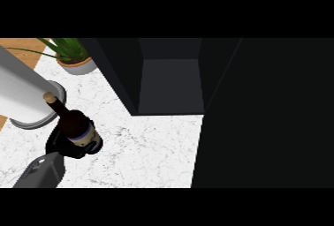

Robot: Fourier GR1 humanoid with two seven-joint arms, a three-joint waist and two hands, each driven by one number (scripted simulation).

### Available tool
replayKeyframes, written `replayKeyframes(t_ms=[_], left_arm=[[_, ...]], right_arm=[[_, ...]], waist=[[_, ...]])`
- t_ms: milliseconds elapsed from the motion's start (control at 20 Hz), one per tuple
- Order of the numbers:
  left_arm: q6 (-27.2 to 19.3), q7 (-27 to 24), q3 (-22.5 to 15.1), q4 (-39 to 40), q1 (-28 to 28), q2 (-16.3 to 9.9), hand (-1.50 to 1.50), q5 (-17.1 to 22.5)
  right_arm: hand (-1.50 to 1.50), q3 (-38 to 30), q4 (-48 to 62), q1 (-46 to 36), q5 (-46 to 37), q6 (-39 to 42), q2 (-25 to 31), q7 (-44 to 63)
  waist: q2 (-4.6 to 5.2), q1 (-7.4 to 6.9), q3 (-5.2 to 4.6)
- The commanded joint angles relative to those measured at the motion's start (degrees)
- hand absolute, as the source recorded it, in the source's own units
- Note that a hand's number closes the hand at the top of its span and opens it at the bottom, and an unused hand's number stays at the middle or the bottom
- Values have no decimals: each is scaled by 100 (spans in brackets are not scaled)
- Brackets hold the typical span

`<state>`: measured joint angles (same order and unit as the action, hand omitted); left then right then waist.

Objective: Pick up the wine, place it into the cabinet and close the cabinet

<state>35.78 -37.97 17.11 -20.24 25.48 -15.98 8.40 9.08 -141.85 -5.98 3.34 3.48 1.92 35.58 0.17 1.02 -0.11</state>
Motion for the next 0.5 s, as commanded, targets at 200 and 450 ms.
replayKeyframes(t_ms=[200, 450], left_arm=[[-595, -484, 337, -171, -238, 671, 150, 462], [-1305, -811, 414, -613, -489, 1085, 150, 645]], right_arm=[[-150, -241, -255, 214, 293, 135, 63, -104], [-150, 200, -507, 439, -43, 47, -99, -36]], waist=[[-17, -70, 9], [-32, -87, 10]])
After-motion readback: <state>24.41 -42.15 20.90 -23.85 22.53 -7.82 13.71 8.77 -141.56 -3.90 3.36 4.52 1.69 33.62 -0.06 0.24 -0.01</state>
